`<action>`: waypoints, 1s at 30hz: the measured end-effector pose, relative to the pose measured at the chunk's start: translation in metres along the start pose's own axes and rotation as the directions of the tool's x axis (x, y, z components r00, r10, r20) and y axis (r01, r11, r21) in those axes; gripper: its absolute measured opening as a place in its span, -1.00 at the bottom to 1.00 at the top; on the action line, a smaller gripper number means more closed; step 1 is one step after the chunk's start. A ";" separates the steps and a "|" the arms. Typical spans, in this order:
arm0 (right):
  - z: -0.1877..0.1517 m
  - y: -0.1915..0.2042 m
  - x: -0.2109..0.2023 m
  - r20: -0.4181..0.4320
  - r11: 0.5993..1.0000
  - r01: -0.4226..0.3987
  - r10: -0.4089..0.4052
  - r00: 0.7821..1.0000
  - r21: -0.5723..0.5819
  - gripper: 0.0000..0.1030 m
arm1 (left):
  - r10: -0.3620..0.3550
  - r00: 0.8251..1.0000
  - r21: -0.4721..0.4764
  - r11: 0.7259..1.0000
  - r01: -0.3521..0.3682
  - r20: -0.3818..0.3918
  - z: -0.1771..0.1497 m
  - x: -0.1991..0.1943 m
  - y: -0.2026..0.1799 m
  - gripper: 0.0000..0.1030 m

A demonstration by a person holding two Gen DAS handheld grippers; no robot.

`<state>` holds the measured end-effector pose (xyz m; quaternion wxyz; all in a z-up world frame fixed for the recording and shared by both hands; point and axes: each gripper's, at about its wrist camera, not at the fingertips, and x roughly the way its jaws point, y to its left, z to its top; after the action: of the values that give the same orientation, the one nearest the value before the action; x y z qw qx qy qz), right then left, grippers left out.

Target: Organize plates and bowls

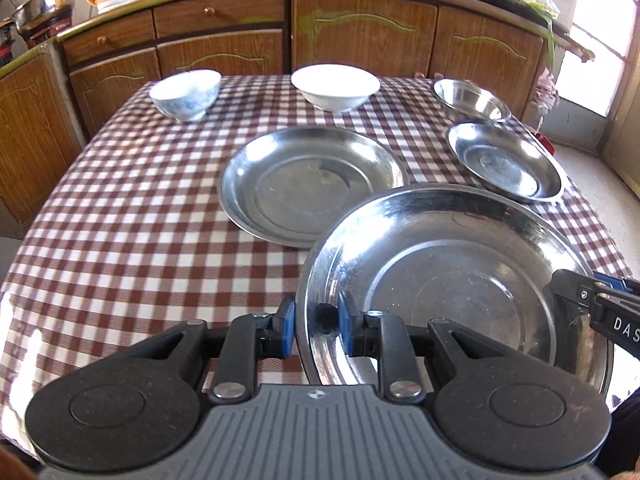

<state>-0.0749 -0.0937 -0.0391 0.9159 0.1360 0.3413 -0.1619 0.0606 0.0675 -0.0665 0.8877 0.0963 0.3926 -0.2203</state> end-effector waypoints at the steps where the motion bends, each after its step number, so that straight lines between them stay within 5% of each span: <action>1: -0.002 -0.002 0.002 -0.004 1.000 0.004 -0.004 1.000 0.001 -0.55 | -0.002 1.000 0.001 1.000 0.002 -0.004 -0.001 0.002 -0.001 -0.56; 30: -0.026 -0.028 0.035 -0.073 0.997 0.076 -0.075 0.995 0.017 -0.53 | -0.016 0.998 0.035 0.999 0.018 -0.063 -0.017 0.039 -0.025 -0.55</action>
<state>-0.0757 -0.1170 -0.0855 0.8948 0.1378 0.3773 -0.1949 0.0612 0.0390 -0.1069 0.8713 0.1157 0.4168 -0.2316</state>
